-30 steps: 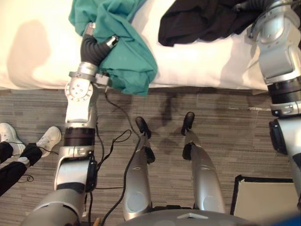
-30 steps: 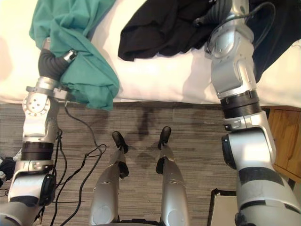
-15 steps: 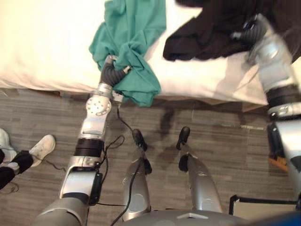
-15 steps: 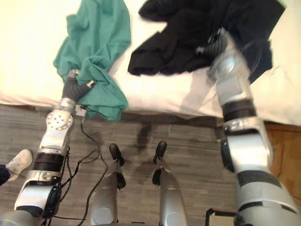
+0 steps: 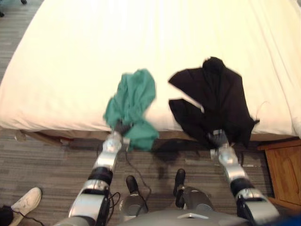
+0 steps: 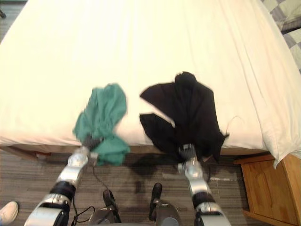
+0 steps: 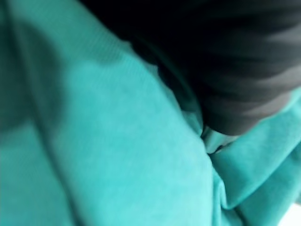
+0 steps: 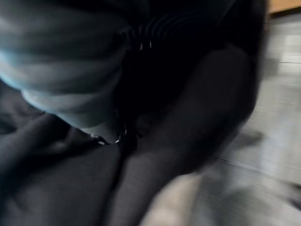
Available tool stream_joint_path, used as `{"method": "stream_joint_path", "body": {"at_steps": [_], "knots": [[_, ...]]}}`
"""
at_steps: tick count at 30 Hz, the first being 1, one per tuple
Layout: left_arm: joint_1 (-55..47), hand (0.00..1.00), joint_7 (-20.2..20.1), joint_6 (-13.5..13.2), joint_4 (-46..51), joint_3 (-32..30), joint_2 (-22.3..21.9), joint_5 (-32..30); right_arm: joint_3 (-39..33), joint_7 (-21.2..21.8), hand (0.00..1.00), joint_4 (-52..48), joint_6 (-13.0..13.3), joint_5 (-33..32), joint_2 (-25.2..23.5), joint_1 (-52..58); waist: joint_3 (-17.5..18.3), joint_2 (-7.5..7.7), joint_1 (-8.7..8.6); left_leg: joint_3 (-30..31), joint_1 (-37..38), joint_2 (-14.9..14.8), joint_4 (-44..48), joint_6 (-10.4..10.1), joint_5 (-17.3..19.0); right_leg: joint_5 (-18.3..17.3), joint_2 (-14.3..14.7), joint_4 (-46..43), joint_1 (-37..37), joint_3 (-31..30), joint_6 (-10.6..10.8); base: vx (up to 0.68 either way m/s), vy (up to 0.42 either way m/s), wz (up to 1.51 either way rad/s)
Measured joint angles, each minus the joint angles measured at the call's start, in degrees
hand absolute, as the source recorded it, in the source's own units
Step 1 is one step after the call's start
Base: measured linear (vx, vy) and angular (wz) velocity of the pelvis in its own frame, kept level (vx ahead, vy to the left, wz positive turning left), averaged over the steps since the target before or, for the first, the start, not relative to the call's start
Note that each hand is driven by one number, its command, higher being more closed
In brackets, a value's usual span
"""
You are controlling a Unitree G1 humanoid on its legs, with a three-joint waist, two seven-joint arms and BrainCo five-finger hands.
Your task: Tidy the bed and pick cloth on bed and put in laundry
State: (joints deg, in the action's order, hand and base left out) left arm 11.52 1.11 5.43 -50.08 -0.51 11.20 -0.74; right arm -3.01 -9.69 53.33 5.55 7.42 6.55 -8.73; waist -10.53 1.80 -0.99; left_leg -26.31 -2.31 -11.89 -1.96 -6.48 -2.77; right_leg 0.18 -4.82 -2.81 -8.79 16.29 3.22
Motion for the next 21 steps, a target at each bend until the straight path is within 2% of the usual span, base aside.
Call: {"method": "stream_joint_path", "body": {"at_steps": [4, 6, 10, 14, 16, 17, 19, 20, 21], "knots": [[-10.1, 1.0, -4.2, 4.4, -5.7, -0.2, -1.5, -1.2, -1.3, 3.1, 1.0, 3.1, -0.1, -0.4, -1.5, 7.5, 0.5, -0.19, -1.11, -0.3, 3.8, 0.6, -0.2, -0.2, 0.6, 0.3, 0.0, 2.4, 4.8, -0.6, 0.5, 0.09, 0.014, 0.0], [-13.2, 1.0, -7.8, 5.8, -5.5, -2.5, -2.0, -3.9, -2.9, 6.7, 1.0, 4.9, -0.6, -0.7, -2.1, 10.9, 2.4, -0.96, -0.9, -1.0, 5.6, 0.9, -0.7, -0.2, 0.6, 0.5, 0.1, 3.6, 6.8, -0.7, 0.7, 0.06, 0.002, -0.04], [-14.7, 1.0, -16.0, 8.5, -7.5, -3.0, -2.6, -11.4, -9.0, 14.3, 1.0, 6.2, -2.9, 0.3, -1.6, 11.5, 4.9, -3.73, -1.93, -1.6, 10.9, 1.1, -1.7, -0.7, 1.4, 1.0, 0.4, 5.6, 11.9, -1.4, 1.2, 0.0, 0.001, -0.12], [-15.4, 1.0, -15.5, 9.8, -7.5, -4.4, -3.8, -10.1, -11.0, 18.5, 1.0, 6.1, -4.2, 5.3, -1.0, 13.0, 5.5, -4.1, -1.42, -1.1, 12.5, 0.9, -0.7, -0.9, 2.9, 1.8, 0.7, 8.4, 15.4, -0.8, 1.5, -0.1, -0.018, 0.05], [-15.8, 1.0, -11.1, 10.5, -7.5, -4.6, -4.1, -2.5, -10.0, 20.3, 1.0, 5.8, -4.5, 9.1, -0.4, 13.1, 5.6, -4.34, -1.46, 0.4, 11.1, 1.0, 0.2, -0.5, 3.3, 1.6, -0.2, 8.6, 15.3, 1.0, 1.6, -0.08, -0.016, 0.24], [-15.8, 1.0, -9.8, 10.5, -7.5, -4.7, -4.3, -1.2, -9.2, 20.7, 1.0, 5.7, -4.6, 9.3, -0.1, 13.1, 5.7, -4.57, -1.51, 0.6, 10.8, 1.1, 0.1, -0.4, 3.2, 1.5, -0.3, 8.4, 15.4, 1.8, 1.6, -0.04, 0.002, 0.54], [-16.1, 1.0, -3.9, 8.9, -7.5, -5.9, -5.3, 2.3, -6.8, 20.7, 1.0, 4.9, -4.6, 9.7, 0.8, 13.7, 5.7, -4.48, -1.94, 1.3, 8.4, 2.0, -0.2, 2.2, 3.3, 1.4, -1.8, 8.2, 15.9, 6.8, 2.1, -0.01, 0.016, 0.89], [-15.9, 1.0, -2.4, 8.0, -7.4, -6.5, -5.9, 2.4, -6.6, 20.7, 1.0, 4.9, -4.6, 9.7, 0.9, 13.7, 5.8, -4.31, -2.24, -0.8, 7.8, 2.0, 0.1, 4.6, 3.8, 1.4, -2.4, 7.7, 16.1, 8.8, 2.2, 0.03, 0.091, 1.54], [-15.4, 1.0, -0.3, 6.2, -7.3, -6.7, -6.8, 2.4, -6.3, 20.7, 1.0, 4.9, -4.5, 9.8, 1.4, 13.7, 5.9, -3.88, -3.02, -7.1, 7.0, 2.0, 1.4, 11.1, 5.8, 0.3, -4.9, 5.3, 16.1, 13.1, 3.3, 0.08, 0.157, 2.06]]}}
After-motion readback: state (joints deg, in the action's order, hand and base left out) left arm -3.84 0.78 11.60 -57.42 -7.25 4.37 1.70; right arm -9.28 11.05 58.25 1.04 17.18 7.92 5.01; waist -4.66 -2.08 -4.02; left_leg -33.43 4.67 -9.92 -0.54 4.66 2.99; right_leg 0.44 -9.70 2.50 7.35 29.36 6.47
